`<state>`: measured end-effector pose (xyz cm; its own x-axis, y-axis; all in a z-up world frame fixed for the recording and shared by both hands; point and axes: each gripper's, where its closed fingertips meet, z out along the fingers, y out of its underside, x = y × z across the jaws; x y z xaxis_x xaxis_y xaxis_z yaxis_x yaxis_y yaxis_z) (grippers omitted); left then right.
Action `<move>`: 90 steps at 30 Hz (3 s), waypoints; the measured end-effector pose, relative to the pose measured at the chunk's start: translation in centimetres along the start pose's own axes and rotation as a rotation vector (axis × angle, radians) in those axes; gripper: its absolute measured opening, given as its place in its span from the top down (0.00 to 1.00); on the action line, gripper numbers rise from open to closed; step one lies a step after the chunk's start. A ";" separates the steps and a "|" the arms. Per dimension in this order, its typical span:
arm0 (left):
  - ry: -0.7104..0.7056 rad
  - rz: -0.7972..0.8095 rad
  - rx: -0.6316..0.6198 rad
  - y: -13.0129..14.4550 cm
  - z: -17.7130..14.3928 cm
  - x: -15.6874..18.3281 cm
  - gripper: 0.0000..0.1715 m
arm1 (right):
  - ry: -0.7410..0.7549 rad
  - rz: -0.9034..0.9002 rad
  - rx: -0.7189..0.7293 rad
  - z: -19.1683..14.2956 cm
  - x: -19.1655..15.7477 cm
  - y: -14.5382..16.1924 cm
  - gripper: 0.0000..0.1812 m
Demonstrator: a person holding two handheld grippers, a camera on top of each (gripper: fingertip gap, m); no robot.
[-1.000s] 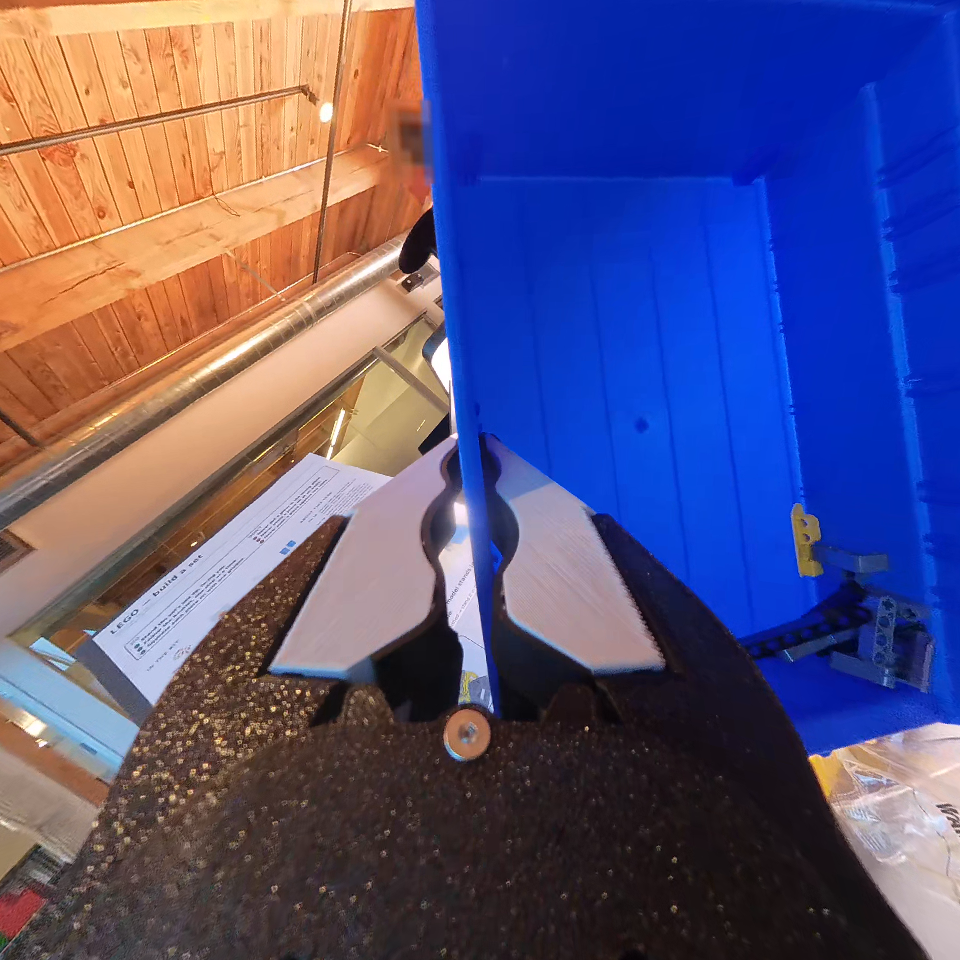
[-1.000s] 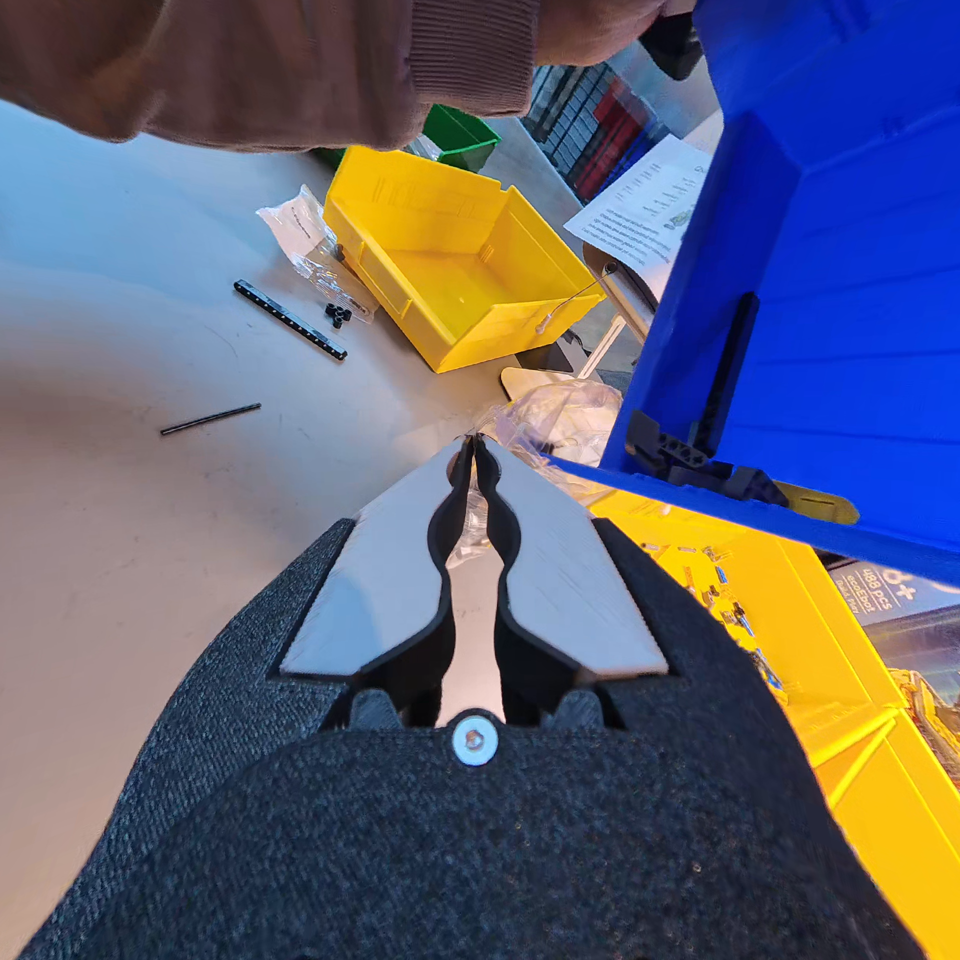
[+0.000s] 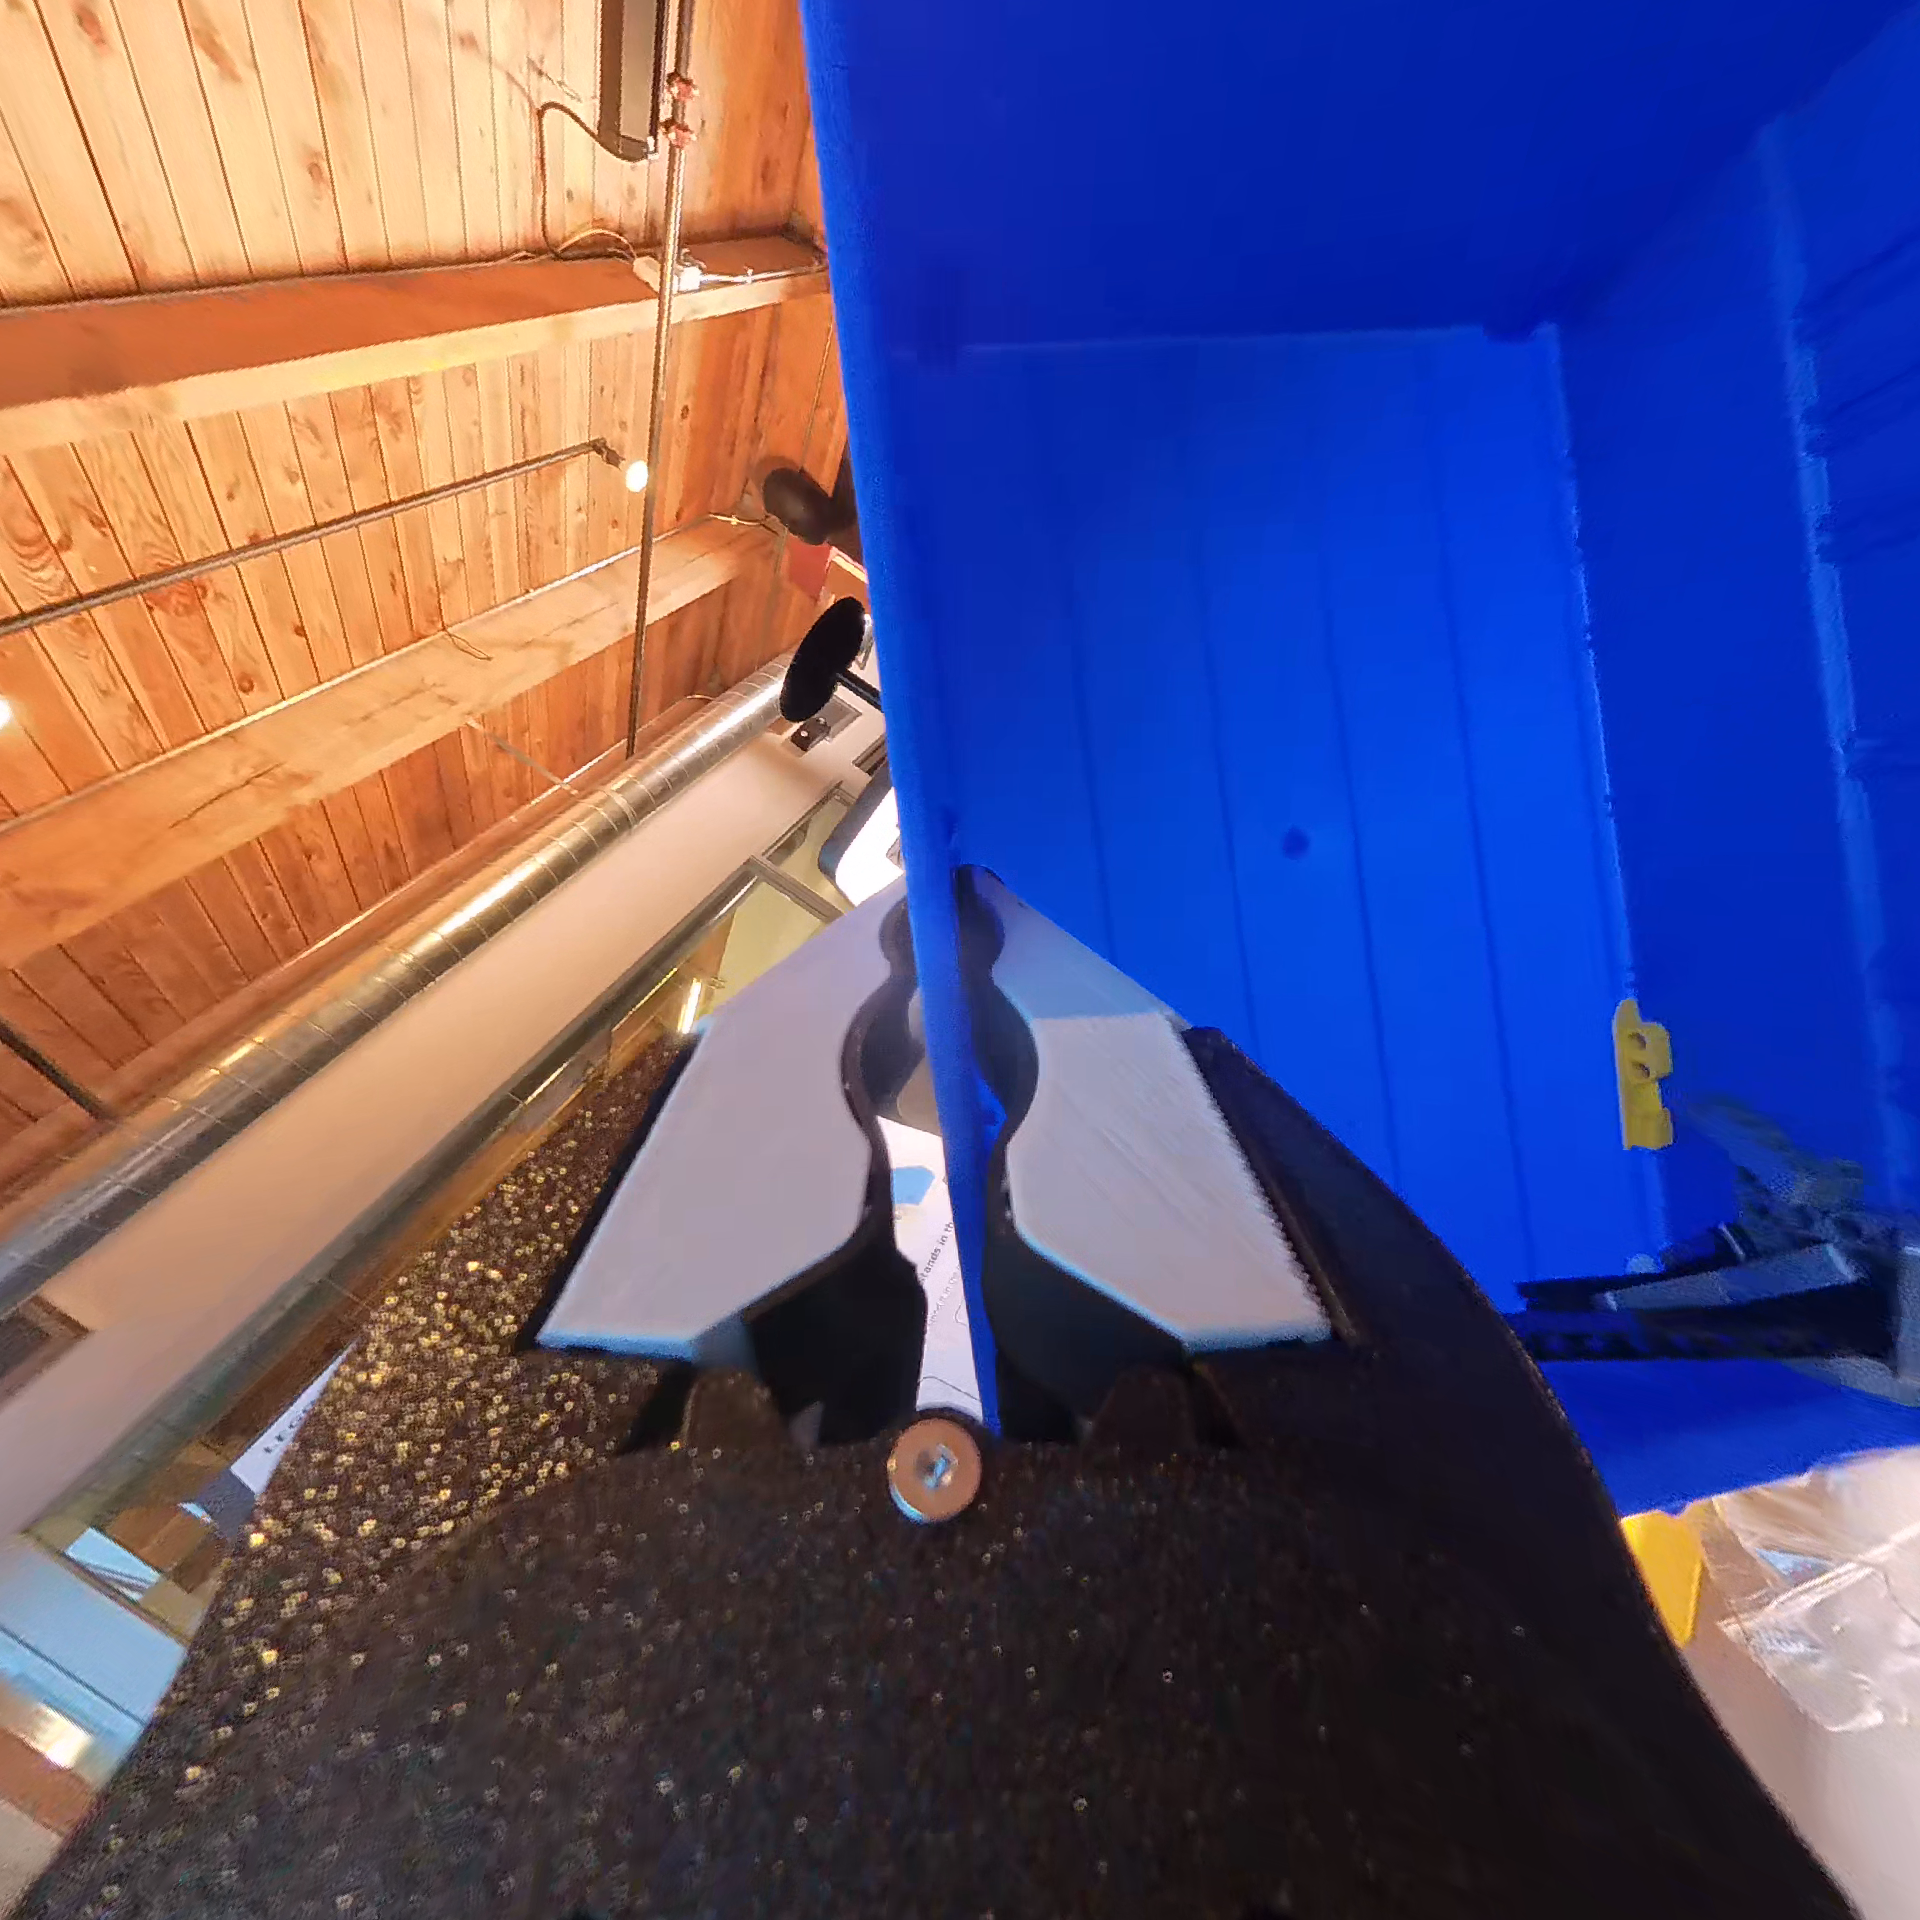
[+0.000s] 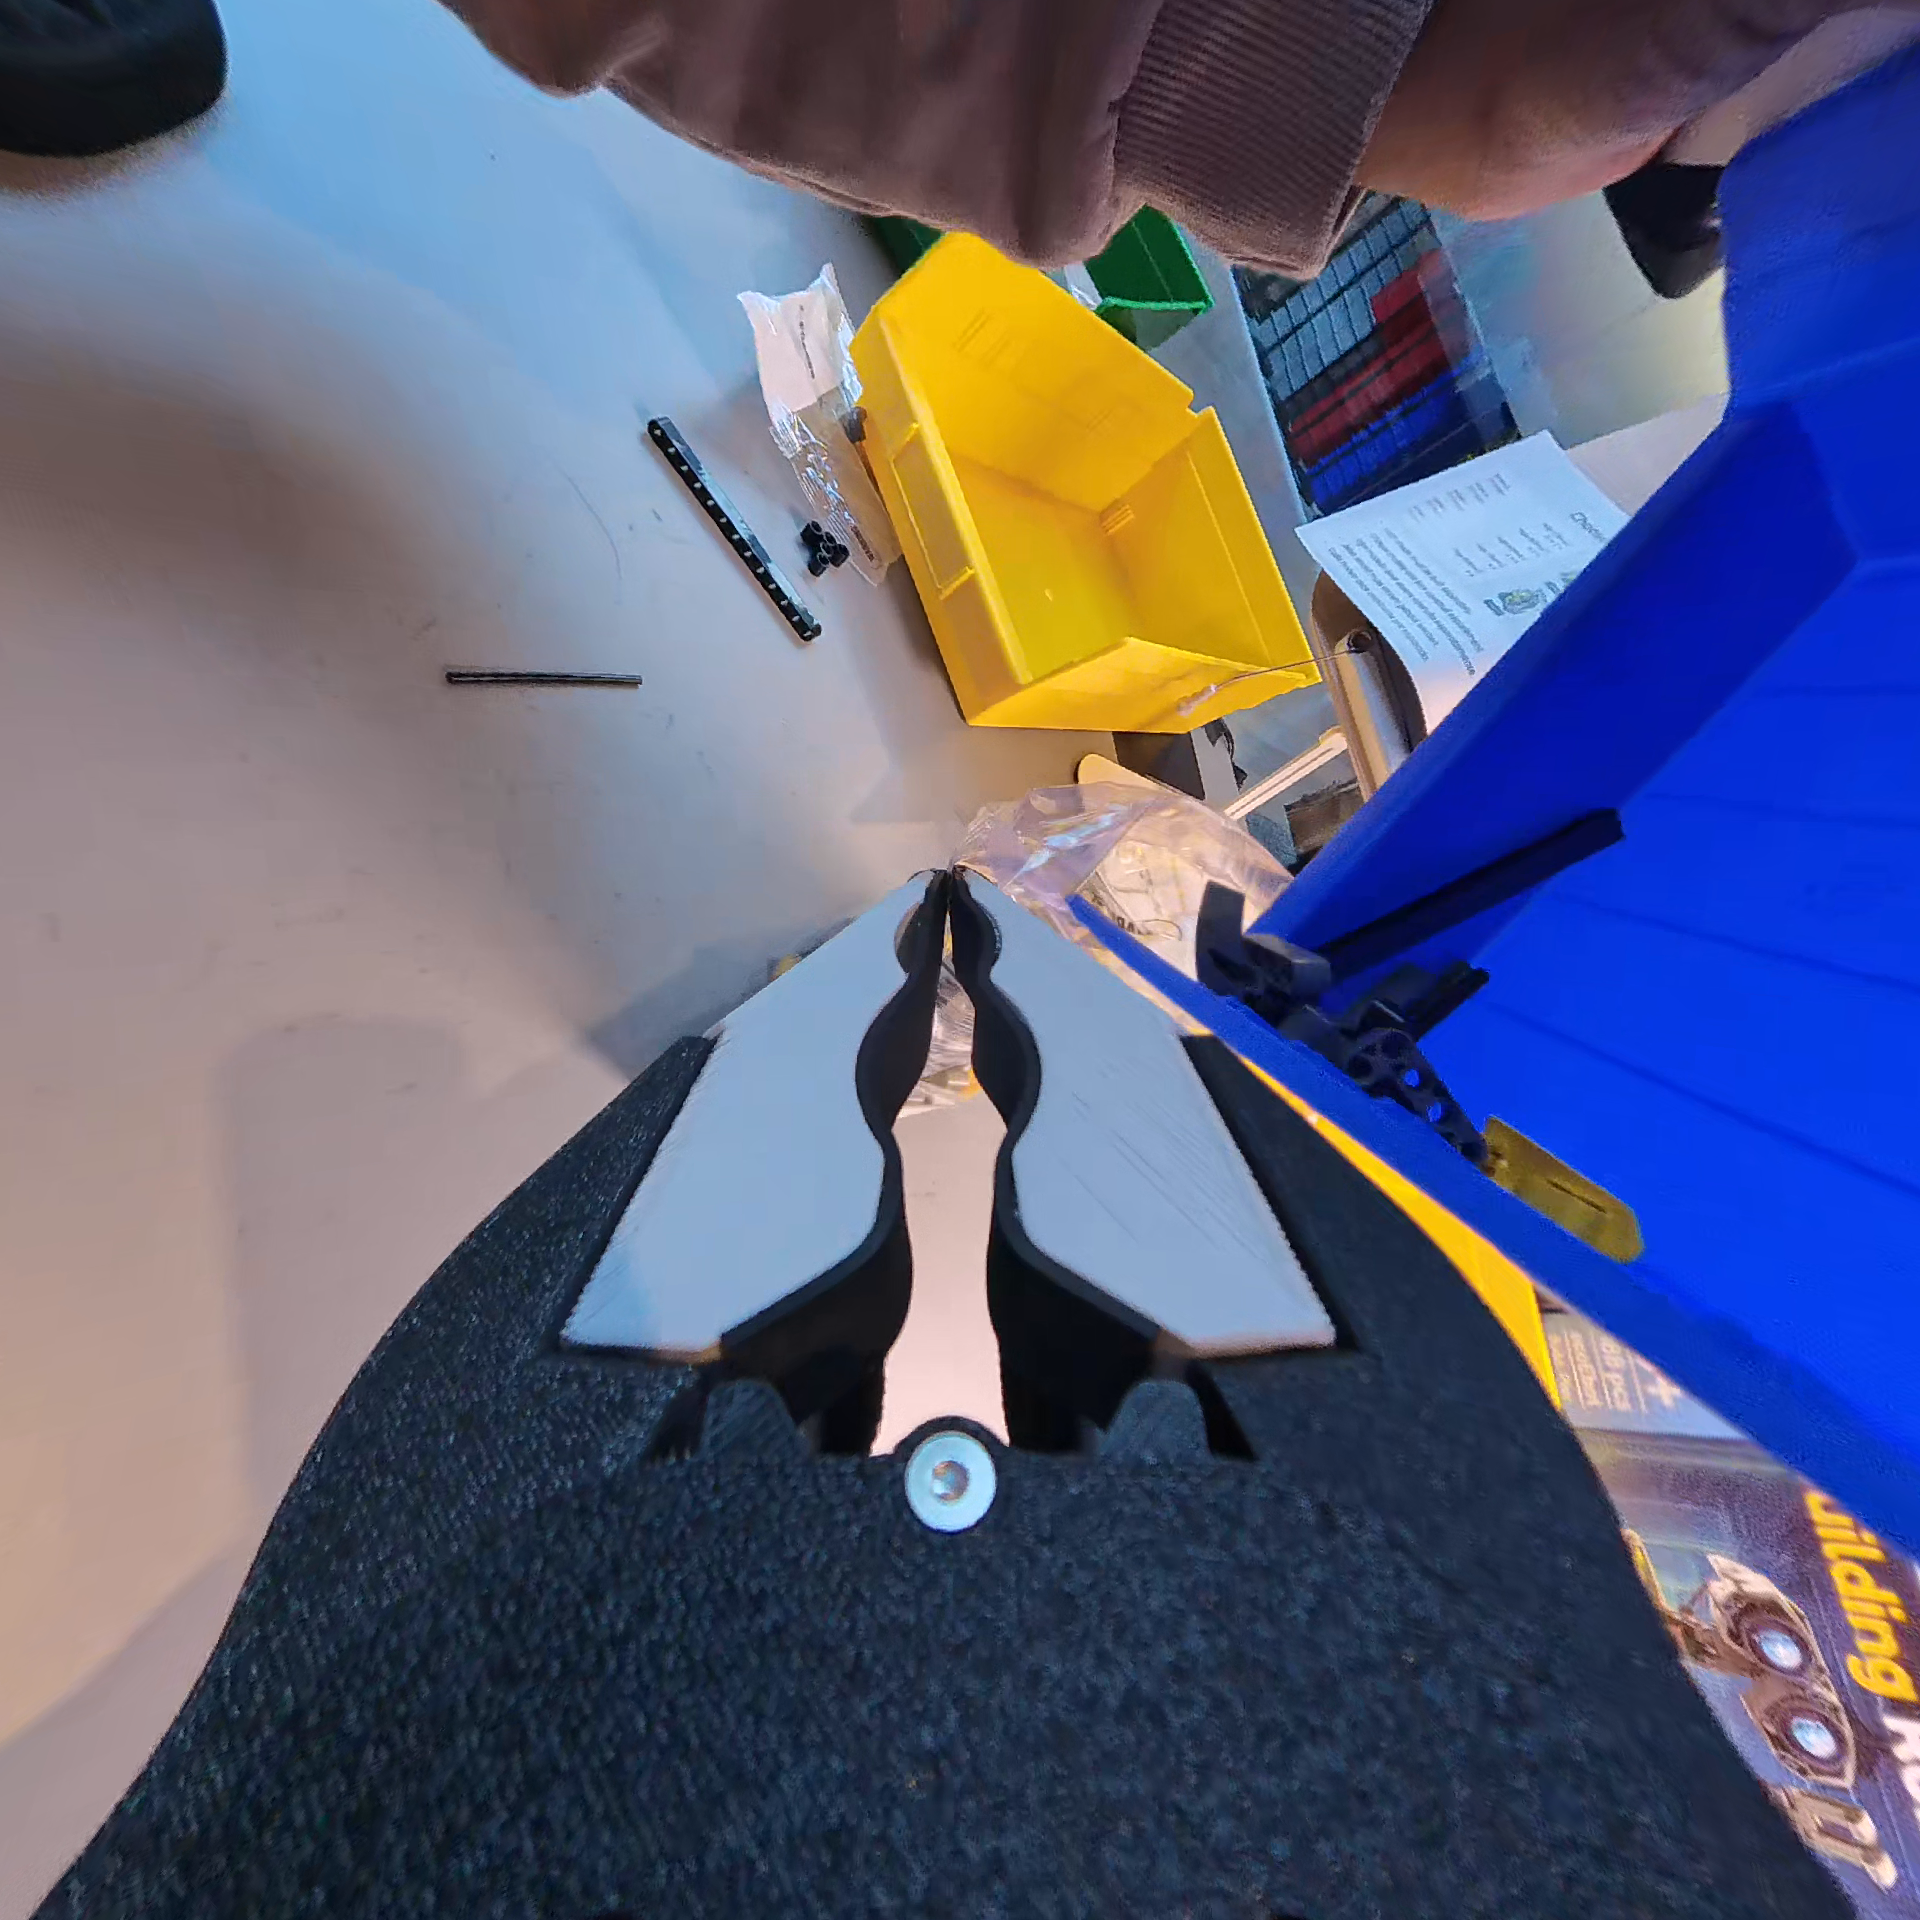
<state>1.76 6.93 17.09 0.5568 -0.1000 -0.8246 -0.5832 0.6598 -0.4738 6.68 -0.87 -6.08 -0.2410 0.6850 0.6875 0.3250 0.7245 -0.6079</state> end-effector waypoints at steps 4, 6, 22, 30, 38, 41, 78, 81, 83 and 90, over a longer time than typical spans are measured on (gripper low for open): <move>0.012 0.060 -0.012 -0.3 -0.8 0.1 1.00 | -0.003 -0.019 -0.007 0.1 -0.1 0.0 1.00; -0.006 0.105 -0.003 -1.1 -1.4 -0.2 0.99 | -0.005 -0.021 -0.006 0.0 -0.1 0.0 1.00; -0.096 0.242 0.008 -3.2 -2.1 -0.2 0.95 | -0.029 -0.082 -0.019 0.6 -1.0 -0.5 1.00; -0.160 0.303 -0.029 -3.2 -2.6 -0.9 0.99 | 0.081 0.070 -0.002 -0.4 1.8 0.4 1.00; -0.294 0.263 -0.040 -2.9 -2.9 -0.8 0.99 | 0.278 0.176 0.019 -0.8 4.3 2.0 1.00; -0.320 0.240 -0.031 -2.8 -2.2 -1.0 0.99 | 0.279 0.179 0.025 -0.8 3.9 1.9 1.00; -0.711 -0.244 -1.238 6.6 -46.9 -14.5 0.99 | 0.233 0.177 0.076 -0.9 2.5 2.1 1.00; -0.879 -0.475 -1.423 6.6 -59.1 -12.0 0.99 | 0.228 0.177 0.076 -0.8 2.5 2.1 1.00; -0.982 -0.660 -1.504 6.6 -66.2 -8.9 0.99 | 0.225 0.179 0.076 -0.8 2.5 2.1 1.00; -1.336 -1.188 -1.433 6.4 -79.9 0.0 0.92 | 0.227 0.188 0.071 -0.7 2.6 2.2 1.00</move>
<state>-49.26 -48.38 -10.65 0.4464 0.8703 0.2081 0.6279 -0.1389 -0.7658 7.40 2.51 -5.35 0.0309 0.7784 0.6270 0.2781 0.5958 -0.7534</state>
